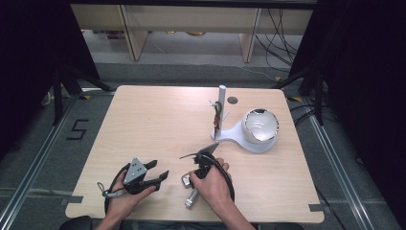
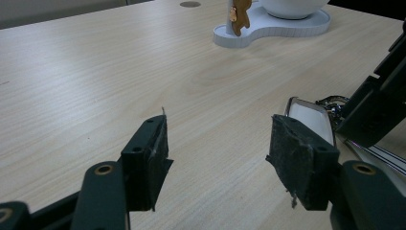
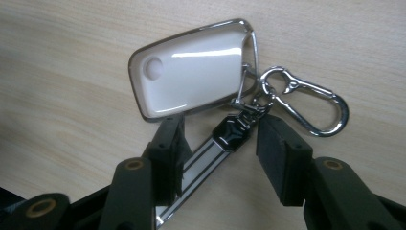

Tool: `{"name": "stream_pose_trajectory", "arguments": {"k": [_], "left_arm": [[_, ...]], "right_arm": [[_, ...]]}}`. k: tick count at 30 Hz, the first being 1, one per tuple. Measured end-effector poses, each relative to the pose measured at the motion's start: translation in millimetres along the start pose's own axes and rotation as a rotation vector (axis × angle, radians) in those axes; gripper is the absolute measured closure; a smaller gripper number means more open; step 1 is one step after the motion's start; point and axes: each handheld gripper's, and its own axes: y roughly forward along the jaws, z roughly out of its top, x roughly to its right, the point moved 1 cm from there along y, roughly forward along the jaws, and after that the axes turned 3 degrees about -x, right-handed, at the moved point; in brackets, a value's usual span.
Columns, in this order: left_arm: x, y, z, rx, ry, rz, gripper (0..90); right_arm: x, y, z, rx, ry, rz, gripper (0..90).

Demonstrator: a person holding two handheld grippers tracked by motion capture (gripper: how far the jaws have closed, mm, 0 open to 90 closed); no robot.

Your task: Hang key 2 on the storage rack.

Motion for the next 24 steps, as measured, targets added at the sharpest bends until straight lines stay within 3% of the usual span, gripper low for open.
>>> {"name": "stream_pose_trajectory", "arguments": {"k": [2,4,5,6,7,9,10,12,13,14,17,24], "left_arm": [[-0.4,0.4,-0.1,0.007,-0.003,-0.002,38.3],[-0.5,-0.1,0.0,0.003,-0.005,0.004,38.3],[-0.7,0.0,-0.1,0.003,-0.006,0.004,38.3],[-0.7,0.0,-0.2,0.000,-0.006,0.005,38.3],[-0.5,0.0,-0.3,0.000,-0.006,0.005,38.3],[-0.2,0.0,-0.1,0.000,-0.004,0.002,38.4],[-0.4,0.3,0.0,0.007,-0.001,-0.003,38.4],[-0.6,-0.9,0.4,0.003,0.000,0.005,38.4],[-0.9,-1.0,0.4,0.005,0.001,0.005,38.4],[-1.4,-1.1,0.3,0.005,0.001,0.006,38.4],[-1.6,-1.0,0.1,0.005,0.000,0.005,38.4],[-1.8,-1.3,0.0,0.007,-0.005,0.007,38.3]], "right_arm": [[-1.3,0.8,0.4,-0.010,-0.031,-0.002,54.1],[-3.7,2.9,-0.2,-0.026,-0.022,-0.020,54.8],[-3.5,3.4,-1.0,-0.031,-0.053,-0.021,55.2],[-4.4,4.3,-1.5,-0.022,-0.058,-0.040,55.6],[-7.0,3.6,-2.9,-0.043,-0.031,-0.058,55.7],[-9.0,3.9,-4.2,-0.042,-0.067,-0.031,57.3],[-11.6,4.3,-4.6,-0.040,-0.070,-0.089,60.1],[-13.4,3.1,-5.1,-0.056,-0.079,-0.123,65.4],[-9.6,2.6,-4.0,-0.059,-0.124,-0.112,67.6],[-10.2,2.0,-4.5,-0.065,-0.102,-0.113,69.0],[-2.0,0.2,-2.4,-0.078,-0.108,-0.106,73.8],[20.4,-4.4,2.9,-0.072,-0.130,-0.080,73.7]]}}
